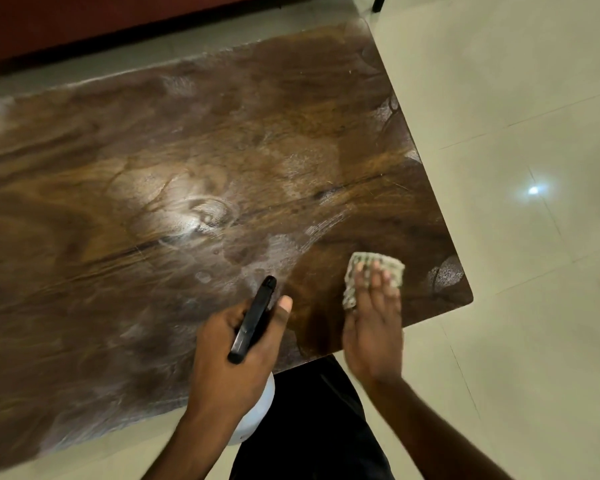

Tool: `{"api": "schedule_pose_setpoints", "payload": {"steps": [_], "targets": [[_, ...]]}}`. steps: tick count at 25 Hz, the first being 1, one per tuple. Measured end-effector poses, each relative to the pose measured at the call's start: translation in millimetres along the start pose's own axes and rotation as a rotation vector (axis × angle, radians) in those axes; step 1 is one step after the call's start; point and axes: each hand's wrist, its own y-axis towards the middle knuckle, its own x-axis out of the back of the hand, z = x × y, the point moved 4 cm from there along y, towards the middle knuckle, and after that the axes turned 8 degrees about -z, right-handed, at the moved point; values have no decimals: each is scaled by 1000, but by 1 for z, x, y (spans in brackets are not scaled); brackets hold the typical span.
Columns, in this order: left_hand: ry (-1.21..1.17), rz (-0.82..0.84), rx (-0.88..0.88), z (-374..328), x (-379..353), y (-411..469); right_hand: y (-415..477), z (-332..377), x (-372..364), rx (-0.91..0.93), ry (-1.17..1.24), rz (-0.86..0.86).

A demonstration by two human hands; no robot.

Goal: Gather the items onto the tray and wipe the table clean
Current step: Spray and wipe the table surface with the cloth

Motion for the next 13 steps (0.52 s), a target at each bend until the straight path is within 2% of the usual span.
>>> {"api": "schedule_pose_setpoints", "payload": {"steps": [2,4,5,6,7,10,12,13], "targets": [[-23,-39,-8,-4,2,8,-41,36,-15,365,-29,193],[-43,-20,-35,-10,2,16,-44,39,-13,750,-79,312],[-54,0,-45,-13,1,19,-26,30,-5,871,-104,327],[-62,15,-43,-14,1,23,1,17,3,890,-131,318],[-69,21,-32,-14,1,27,35,3,10,816,-142,259],[-68,6,-13,-17,3,36,156,-28,36,309,-71,64],[-63,-15,3,-22,4,44,201,-14,33,28,-23,-22],[-68,-27,14,-25,4,48,202,4,26,-26,-16,-35]]}}
